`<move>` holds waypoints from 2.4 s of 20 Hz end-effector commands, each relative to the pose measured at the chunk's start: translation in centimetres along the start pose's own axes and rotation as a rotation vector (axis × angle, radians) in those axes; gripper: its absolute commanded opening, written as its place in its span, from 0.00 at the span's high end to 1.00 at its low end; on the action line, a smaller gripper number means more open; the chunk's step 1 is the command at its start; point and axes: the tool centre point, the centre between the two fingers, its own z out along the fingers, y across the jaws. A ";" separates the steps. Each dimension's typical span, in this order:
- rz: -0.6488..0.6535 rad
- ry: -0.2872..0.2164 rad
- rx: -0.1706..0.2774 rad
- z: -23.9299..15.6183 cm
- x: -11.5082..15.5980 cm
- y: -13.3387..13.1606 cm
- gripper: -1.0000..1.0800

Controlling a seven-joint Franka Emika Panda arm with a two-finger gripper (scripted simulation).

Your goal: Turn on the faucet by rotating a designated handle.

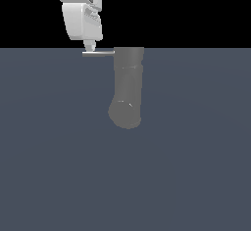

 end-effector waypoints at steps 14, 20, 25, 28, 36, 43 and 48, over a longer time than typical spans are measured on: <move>-0.004 0.003 -0.001 0.0 0.4 3.5 1.00; -0.004 0.003 -0.003 0.0 1.9 4.9 1.00; -0.003 0.003 -0.004 0.0 3.1 6.1 1.00; -0.003 0.003 -0.004 -0.1 3.8 6.8 1.00; -0.003 0.002 -0.006 -0.1 5.9 8.8 1.00; -0.002 0.002 -0.008 -0.1 7.7 10.5 1.00; -0.016 0.003 -0.005 -0.1 8.5 10.2 1.00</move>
